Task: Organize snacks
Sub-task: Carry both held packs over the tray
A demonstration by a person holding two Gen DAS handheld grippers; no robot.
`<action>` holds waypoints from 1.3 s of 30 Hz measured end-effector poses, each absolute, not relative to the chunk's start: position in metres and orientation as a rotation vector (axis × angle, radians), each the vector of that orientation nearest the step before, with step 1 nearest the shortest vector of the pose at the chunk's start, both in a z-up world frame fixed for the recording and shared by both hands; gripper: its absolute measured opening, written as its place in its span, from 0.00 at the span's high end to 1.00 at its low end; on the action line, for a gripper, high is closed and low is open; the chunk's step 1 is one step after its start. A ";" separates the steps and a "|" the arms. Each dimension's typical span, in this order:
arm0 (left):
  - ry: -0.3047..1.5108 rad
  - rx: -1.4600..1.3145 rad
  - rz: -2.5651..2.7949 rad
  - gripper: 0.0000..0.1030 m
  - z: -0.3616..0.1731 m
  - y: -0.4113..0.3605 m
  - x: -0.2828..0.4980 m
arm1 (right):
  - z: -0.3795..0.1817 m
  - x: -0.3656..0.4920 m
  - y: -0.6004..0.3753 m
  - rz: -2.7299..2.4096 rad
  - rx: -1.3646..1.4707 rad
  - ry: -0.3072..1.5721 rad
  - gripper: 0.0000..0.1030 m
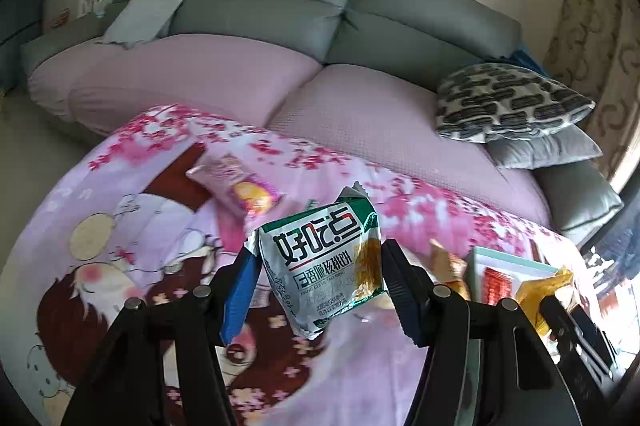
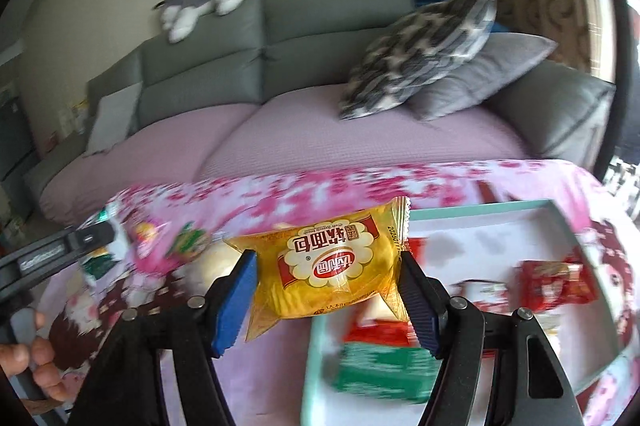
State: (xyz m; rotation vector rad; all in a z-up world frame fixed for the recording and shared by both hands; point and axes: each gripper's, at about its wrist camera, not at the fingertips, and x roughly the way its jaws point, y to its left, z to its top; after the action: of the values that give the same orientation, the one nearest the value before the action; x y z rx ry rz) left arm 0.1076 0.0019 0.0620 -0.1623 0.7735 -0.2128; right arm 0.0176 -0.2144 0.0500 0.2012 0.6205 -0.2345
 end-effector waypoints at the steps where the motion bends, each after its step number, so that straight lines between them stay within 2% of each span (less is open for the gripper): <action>1: 0.771 -0.160 -0.227 0.39 0.063 -0.002 0.107 | 0.051 0.014 -0.224 -0.264 0.207 0.618 0.30; 17: 0.750 -0.011 -0.486 0.39 0.068 -0.113 0.086 | 0.053 -0.033 -0.337 -0.574 0.352 0.585 0.30; 27: 0.754 0.076 -0.614 0.39 0.058 -0.172 0.064 | 0.050 -0.044 -0.355 -0.588 0.397 0.567 0.30; 39: 0.793 0.126 -0.605 0.39 0.031 -0.212 0.079 | 0.028 -0.026 -0.361 -0.547 0.394 0.606 0.30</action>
State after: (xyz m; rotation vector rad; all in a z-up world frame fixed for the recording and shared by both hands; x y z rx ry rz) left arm 0.0787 -0.2124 0.0307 0.1259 0.7927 -0.6046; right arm -0.0264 -0.3609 0.0281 0.3936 0.6057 -0.5467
